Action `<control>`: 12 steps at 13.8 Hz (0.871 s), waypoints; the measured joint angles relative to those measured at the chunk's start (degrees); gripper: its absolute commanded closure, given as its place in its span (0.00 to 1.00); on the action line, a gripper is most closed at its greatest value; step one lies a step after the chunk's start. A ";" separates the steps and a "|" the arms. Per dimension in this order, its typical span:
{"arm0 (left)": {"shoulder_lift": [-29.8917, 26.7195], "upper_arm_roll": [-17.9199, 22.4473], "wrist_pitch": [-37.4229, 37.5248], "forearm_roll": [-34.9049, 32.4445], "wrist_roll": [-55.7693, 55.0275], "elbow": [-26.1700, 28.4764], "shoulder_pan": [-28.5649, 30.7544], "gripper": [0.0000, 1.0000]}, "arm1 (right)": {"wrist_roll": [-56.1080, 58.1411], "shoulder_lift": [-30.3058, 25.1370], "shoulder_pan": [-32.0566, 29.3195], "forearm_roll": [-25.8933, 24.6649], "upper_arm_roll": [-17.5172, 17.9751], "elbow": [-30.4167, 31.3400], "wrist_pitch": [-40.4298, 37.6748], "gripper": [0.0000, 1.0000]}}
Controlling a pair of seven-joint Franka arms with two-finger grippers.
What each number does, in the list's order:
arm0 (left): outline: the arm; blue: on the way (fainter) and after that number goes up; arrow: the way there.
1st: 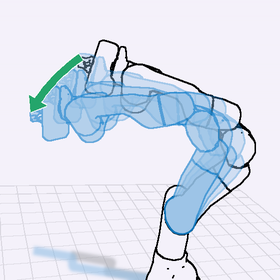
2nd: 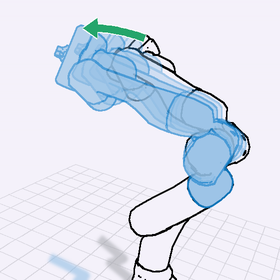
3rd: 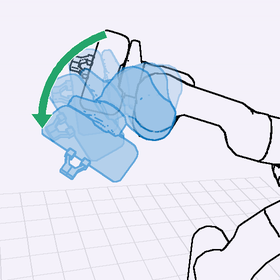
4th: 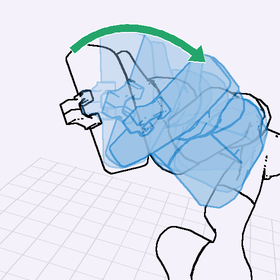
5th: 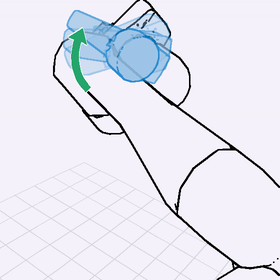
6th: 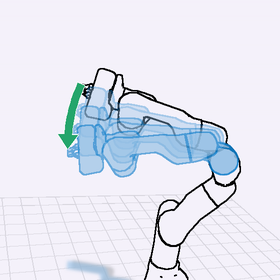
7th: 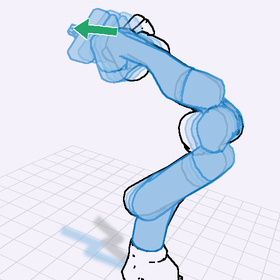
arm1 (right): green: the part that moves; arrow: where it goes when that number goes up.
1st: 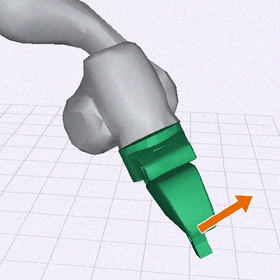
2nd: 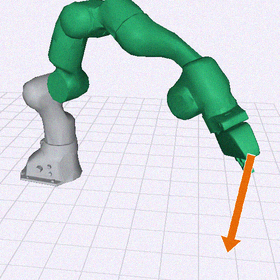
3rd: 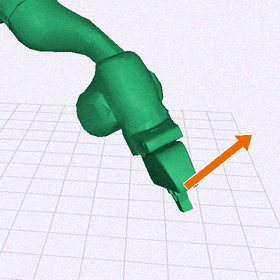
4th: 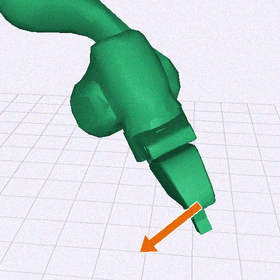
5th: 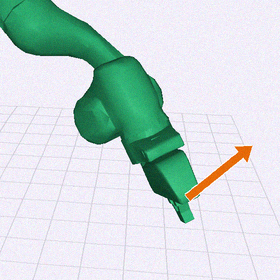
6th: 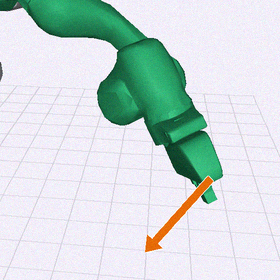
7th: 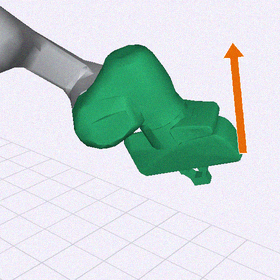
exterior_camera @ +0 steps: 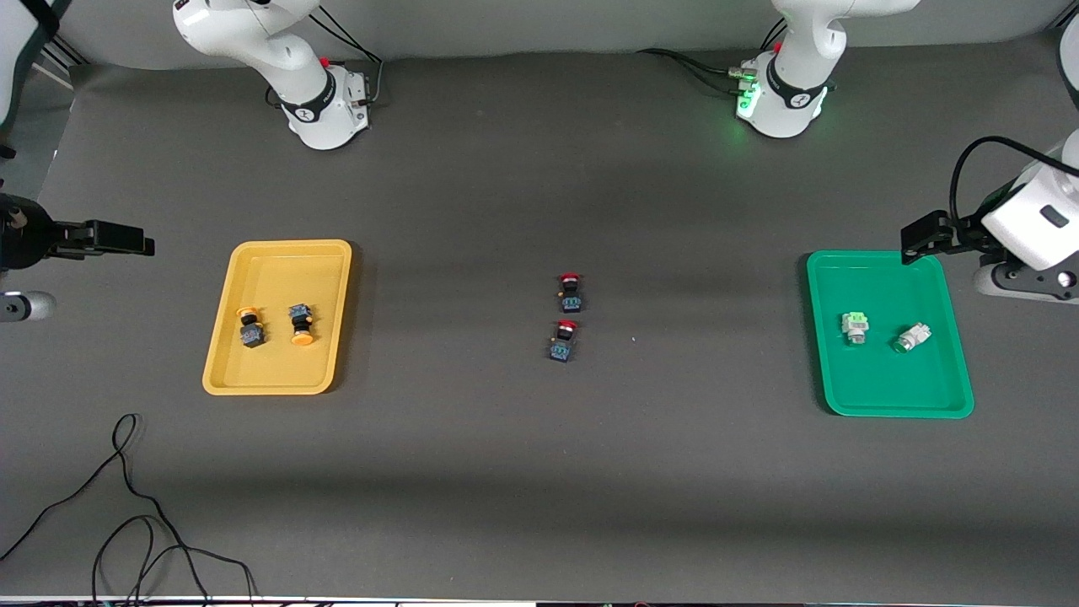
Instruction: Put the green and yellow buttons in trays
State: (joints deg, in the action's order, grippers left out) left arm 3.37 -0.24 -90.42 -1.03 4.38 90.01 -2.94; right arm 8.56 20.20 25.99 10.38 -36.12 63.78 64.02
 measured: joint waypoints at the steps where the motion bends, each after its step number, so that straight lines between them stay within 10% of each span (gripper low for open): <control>1: -0.43 0.09 0.17 0.00 0.00 -0.03 0.00 0.01 | -0.78 -1.03 -2.74 -1.47 4.28 0.00 0.20 0.01; 7: -1.25 1.09 0.82 0.00 0.00 0.26 0.00 0.01 | -2.16 -6.40 -17.13 -9.62 25.22 5.21 5.39 0.01; 12: -1.24 1.12 0.83 0.00 0.00 0.30 0.00 0.01 | -2.66 -17.02 -17.71 -10.68 27.87 21.40 15.64 0.01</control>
State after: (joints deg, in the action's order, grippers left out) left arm 2.13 0.88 -89.59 -1.03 4.38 90.31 -2.94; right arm 5.90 3.18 8.28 -0.30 -8.25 85.18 79.67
